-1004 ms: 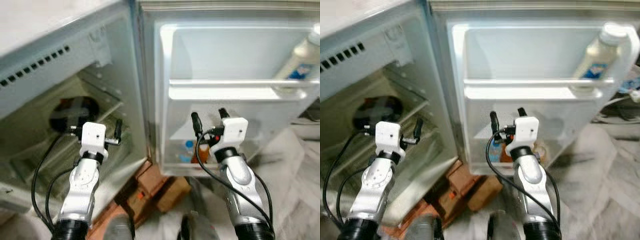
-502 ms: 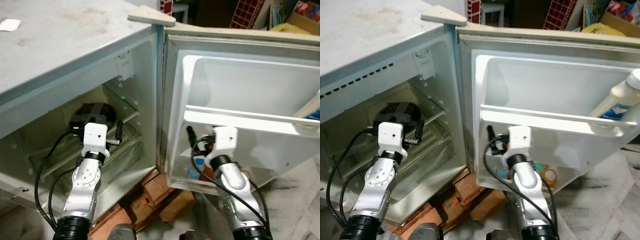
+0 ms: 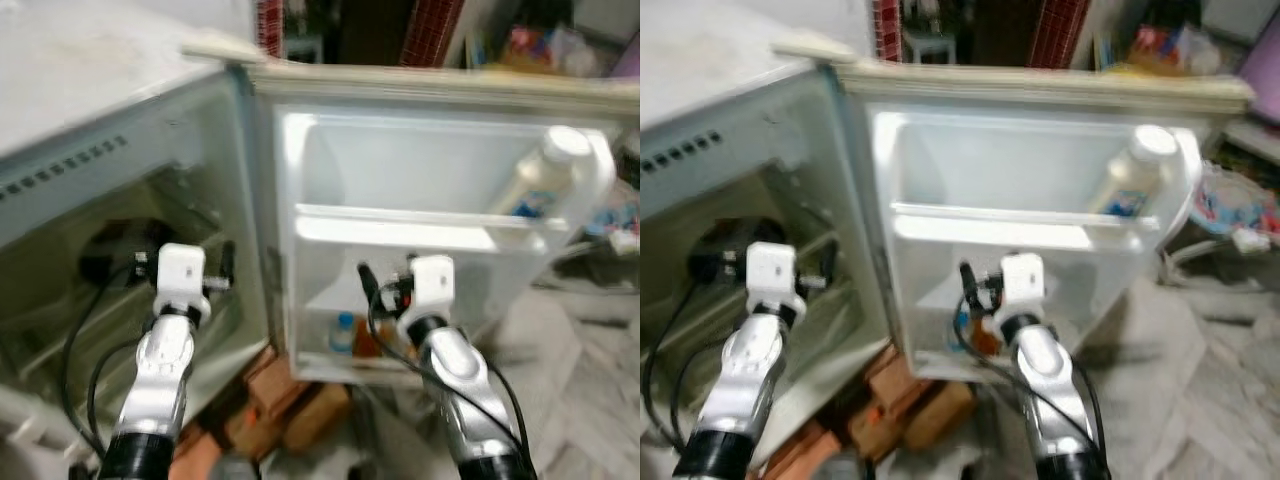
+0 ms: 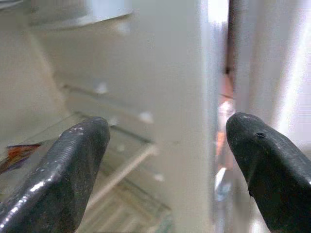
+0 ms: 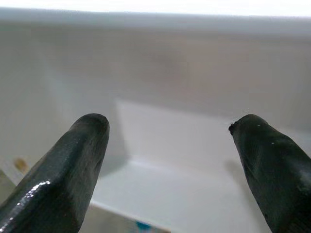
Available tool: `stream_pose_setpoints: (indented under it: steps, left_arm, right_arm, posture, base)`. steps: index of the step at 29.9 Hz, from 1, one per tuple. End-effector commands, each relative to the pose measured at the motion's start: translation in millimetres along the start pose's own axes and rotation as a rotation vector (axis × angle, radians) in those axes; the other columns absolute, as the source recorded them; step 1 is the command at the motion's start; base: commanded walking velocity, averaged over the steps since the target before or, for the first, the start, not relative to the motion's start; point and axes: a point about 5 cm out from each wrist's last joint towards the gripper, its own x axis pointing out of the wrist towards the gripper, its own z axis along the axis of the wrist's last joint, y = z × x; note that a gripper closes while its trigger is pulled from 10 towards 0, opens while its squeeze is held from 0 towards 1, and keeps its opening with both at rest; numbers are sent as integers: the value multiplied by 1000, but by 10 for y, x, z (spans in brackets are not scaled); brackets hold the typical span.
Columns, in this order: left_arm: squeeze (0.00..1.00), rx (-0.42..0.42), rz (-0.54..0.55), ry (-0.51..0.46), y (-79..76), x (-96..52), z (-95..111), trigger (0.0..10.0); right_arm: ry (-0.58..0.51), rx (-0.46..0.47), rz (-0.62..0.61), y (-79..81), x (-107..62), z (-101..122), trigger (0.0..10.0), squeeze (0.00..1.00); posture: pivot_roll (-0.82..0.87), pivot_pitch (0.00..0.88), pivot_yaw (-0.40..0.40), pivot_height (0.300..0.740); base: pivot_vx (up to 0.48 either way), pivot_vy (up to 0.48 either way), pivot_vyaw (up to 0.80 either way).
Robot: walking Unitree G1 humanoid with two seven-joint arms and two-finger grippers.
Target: Restocking fridge
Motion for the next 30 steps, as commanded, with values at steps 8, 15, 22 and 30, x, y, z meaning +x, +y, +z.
stream_pose_setpoints:
  steps: [8, 15, 22, 30]
  left_arm:
    - [0, -9, -17, -4, -60, 40, 23, 10000]
    - [0, -4, -20, -10, -62, 61, 32, 10000]
    - [0, 18, -32, -15, -60, 73, 36, 10000]
    - [0, 62, -30, -8, -63, 80, 14, 10000]
  right_arm:
    - [79, 19, 130, 71, -30, -92, 10000, 0]
    - [142, 26, 345, 277, -98, -152, 10000, 0]
    - [133, -29, 433, 268, -113, -122, 10000, 0]
    - [-37, -39, 214, 27, 17, 135, 10000, 0]
  posture:
    - [-33, 0, 7, 740]
    - [-32, 0, 13, 740]
    - [-33, 0, 16, 740]
    - [-34, 0, 15, 740]
  base:
    - [-316, -329, 0]
    - [-339, -325, 0]
    - [-173, -316, 0]
    - [0, -106, 183]
